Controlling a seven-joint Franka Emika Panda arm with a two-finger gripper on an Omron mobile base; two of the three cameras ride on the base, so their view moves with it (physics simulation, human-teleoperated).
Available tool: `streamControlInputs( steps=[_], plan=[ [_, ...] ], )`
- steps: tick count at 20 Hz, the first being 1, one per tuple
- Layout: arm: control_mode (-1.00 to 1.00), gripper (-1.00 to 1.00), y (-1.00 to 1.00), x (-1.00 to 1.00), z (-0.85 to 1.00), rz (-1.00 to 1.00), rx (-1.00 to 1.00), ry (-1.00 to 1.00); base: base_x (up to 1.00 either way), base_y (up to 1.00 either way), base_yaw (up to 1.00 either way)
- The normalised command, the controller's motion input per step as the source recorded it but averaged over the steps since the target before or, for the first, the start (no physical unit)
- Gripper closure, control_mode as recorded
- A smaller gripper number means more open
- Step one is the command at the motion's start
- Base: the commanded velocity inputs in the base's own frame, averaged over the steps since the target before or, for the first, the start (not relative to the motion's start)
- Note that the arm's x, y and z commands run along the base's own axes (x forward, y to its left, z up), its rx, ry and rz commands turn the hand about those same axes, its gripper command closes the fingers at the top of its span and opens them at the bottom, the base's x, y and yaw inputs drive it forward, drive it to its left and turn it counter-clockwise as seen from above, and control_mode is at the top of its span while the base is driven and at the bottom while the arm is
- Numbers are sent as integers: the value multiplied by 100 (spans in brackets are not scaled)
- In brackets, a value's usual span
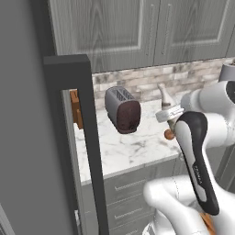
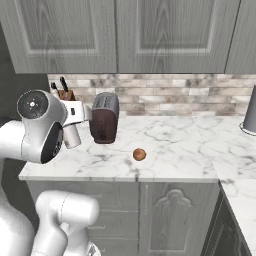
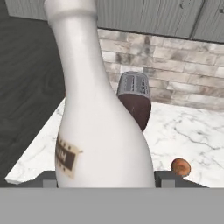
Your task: Place the beer and liquor on the top shelf of the fridge to keep them out of children's reach, and place the onion on lower shelves for easy access.
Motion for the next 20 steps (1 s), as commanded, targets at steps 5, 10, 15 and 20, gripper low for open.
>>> streamControlInputs(
  steps=[5, 10, 15, 20],
  plan=[
    [-100, 100, 0, -52, -2, 4, -3, 0, 0, 0, 0],
    [100, 100, 0, -36, 0, 3, -2, 0, -37, 0, 4],
    [100, 100, 0, 0, 0, 0, 0, 0, -100, 0, 20],
    [100, 100, 0, 0, 0, 0, 0, 0, -77, -1, 46]
  ],
)
